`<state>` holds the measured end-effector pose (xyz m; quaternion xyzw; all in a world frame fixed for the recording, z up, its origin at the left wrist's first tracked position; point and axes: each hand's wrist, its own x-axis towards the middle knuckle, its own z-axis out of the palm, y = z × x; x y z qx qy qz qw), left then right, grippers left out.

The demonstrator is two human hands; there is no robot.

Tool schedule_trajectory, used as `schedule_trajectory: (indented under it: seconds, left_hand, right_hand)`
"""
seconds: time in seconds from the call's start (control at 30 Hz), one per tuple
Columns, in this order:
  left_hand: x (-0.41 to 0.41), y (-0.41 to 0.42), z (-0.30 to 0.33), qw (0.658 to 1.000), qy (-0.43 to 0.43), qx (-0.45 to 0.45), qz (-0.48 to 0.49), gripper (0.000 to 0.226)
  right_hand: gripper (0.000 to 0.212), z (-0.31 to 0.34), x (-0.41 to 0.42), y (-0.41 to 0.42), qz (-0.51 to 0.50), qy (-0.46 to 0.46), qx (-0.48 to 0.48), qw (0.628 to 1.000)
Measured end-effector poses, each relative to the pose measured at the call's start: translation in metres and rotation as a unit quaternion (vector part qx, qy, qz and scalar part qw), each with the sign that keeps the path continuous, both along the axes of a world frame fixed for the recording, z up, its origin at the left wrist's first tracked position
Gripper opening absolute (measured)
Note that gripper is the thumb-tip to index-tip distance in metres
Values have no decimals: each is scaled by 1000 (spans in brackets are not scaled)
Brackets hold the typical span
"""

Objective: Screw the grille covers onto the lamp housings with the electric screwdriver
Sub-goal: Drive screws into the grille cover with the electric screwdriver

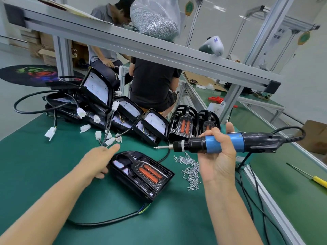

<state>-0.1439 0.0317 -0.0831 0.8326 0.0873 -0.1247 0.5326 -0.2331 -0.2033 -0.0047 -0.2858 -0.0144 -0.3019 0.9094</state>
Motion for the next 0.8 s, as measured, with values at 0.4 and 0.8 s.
schedule_trajectory:
  seconds: [0.4,0.8]
  left_hand:
    - [13,-28,-4,968,121,-216,45,38]
    - [-13,-39,-5,917,8,-397,34,8]
  right_hand:
    - [42,-9,7,15,-11,6,-108,994]
    - [48,-9,12,25,-27,13,-167,986]
